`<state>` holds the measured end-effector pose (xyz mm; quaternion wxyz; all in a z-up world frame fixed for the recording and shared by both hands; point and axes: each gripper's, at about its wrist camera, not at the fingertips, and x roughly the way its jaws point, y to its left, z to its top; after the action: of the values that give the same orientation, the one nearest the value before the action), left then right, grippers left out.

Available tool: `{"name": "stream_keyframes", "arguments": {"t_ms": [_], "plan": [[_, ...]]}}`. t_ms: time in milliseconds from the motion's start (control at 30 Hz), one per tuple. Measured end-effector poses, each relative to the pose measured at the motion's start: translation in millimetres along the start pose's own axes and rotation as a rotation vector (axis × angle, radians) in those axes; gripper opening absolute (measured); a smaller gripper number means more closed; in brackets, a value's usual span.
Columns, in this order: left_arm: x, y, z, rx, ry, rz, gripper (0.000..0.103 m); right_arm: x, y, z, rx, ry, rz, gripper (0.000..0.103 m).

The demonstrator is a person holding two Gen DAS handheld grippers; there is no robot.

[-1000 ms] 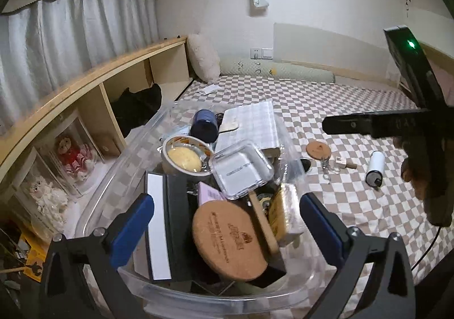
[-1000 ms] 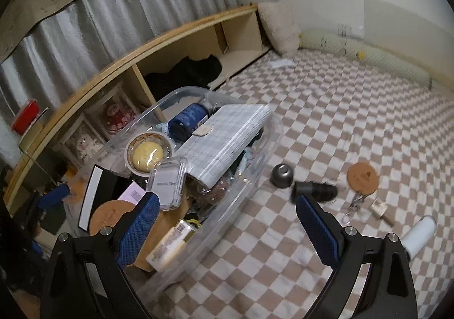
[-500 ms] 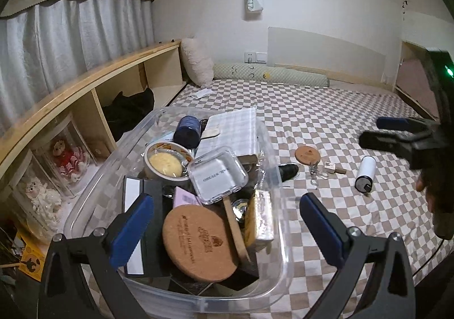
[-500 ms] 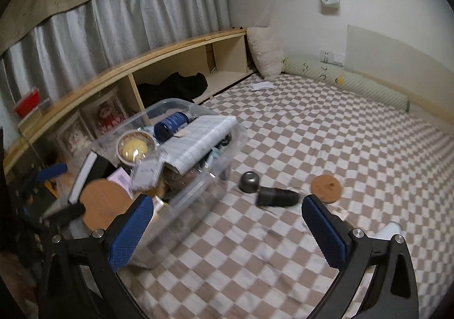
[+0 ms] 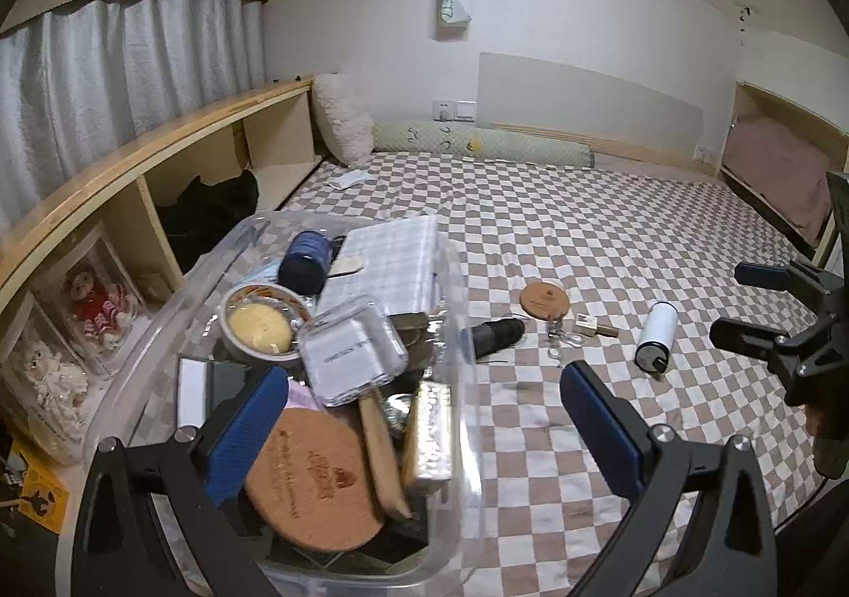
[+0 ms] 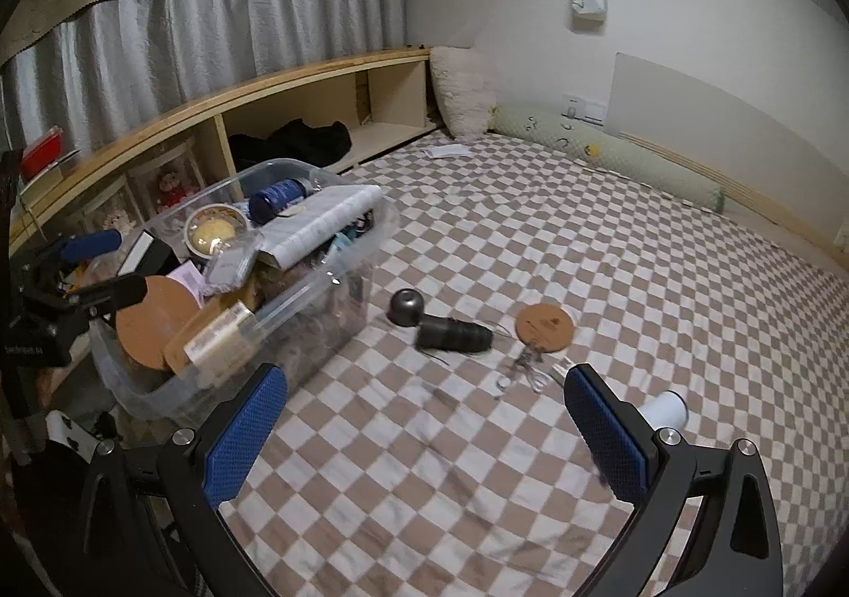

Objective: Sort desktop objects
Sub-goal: 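Open both tools and move them back over the items on the bed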

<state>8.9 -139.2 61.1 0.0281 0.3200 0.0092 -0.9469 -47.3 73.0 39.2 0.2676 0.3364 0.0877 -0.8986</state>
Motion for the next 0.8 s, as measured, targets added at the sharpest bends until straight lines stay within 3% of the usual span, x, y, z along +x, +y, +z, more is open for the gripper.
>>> {"name": "stream_keyframes", "arguments": {"t_ms": [333, 433, 800], "plan": [[21.4, -39.8, 18.4, 0.079, -0.002, -0.007, 0.103, -0.8, -44.6, -6.1, 0.078, -0.02, -0.053, 0.103], [28.9, -52.4, 23.0, 0.102, -0.024, 0.002, 0.103, -0.8, -55.7, -8.7, 0.083, -0.03, -0.113, 0.103], [82.1, -92.6, 42.3, 0.139, -0.015, -0.032, 0.103, 17.2, -118.8, -21.3, 0.205, -0.02, -0.172, 0.103]]}}
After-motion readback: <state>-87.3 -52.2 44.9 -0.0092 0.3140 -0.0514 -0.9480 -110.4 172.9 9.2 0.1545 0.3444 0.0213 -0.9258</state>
